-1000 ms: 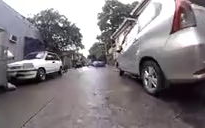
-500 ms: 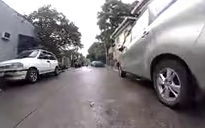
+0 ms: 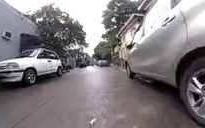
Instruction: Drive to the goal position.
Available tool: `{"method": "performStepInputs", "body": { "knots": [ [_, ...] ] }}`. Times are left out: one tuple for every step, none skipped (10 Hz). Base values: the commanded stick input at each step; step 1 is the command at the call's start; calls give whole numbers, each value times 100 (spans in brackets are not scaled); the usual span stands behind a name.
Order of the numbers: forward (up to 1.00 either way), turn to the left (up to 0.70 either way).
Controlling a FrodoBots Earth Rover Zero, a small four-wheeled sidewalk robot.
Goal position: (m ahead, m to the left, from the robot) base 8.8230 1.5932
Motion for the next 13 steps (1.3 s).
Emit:
{"method": "performStepInputs", "body": {
  "knots": [
    [100, 0],
    [100, 0],
    [100, 0],
    [100, 0],
    [100, 0],
    [100, 0],
    [100, 0],
    [100, 0],
    [100, 0],
    [100, 0],
    [100, 0],
    [100, 0],
    [100, 0]
  ]
}}
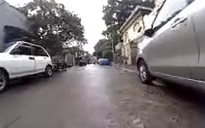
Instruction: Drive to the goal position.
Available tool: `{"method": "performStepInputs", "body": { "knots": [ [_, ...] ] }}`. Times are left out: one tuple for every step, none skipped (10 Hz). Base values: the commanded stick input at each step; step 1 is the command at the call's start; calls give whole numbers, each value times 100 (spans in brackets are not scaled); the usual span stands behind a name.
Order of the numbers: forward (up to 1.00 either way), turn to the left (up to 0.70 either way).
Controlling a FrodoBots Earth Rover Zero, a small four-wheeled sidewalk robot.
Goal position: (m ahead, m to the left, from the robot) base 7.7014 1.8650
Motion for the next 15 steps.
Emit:
{"method": "performStepInputs", "body": {
  "knots": [
    [100, 0],
    [100, 0],
    [100, 0],
    [100, 0],
    [100, 0],
    [100, 0],
    [100, 0],
    [100, 0],
    [100, 0],
    [100, 0],
    [100, 0],
    [100, 0],
    [100, 0],
    [100, 0],
    [100, 0]
  ]
}}
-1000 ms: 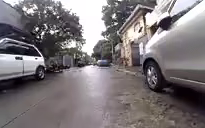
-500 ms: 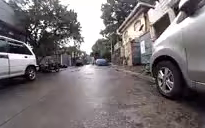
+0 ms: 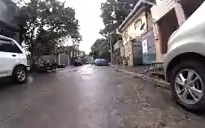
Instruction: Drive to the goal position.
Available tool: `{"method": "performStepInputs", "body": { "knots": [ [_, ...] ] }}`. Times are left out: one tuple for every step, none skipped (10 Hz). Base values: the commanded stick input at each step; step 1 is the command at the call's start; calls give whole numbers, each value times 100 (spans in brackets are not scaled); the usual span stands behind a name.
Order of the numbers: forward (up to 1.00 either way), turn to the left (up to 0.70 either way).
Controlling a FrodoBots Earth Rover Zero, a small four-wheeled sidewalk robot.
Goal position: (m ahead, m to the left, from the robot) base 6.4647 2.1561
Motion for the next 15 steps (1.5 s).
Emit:
{"method": "performStepInputs", "body": {
  "knots": [
    [100, 0],
    [100, 0],
    [100, 0],
    [100, 0],
    [100, 0],
    [100, 0],
    [100, 18],
    [100, 27],
    [100, 27],
    [100, 16],
    [100, 3],
    [100, 27],
    [100, 0],
    [100, 9],
    [100, 27]
  ]
}}
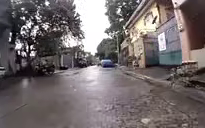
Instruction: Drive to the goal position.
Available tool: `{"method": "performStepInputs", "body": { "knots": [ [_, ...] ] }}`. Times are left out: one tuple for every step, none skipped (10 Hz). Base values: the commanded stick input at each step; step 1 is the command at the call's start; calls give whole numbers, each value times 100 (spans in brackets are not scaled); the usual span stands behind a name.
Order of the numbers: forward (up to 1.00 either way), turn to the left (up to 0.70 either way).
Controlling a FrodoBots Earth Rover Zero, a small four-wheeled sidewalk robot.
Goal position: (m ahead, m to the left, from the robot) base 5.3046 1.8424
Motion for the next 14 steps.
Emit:
{"method": "performStepInputs", "body": {
  "knots": [
    [100, 0],
    [100, 26],
    [100, 0],
    [100, 0],
    [100, 0],
    [100, -26],
    [100, -6],
    [100, -25],
    [100, 0],
    [100, 0],
    [100, 21],
    [100, 2],
    [100, 6],
    [100, 25]
  ]
}}
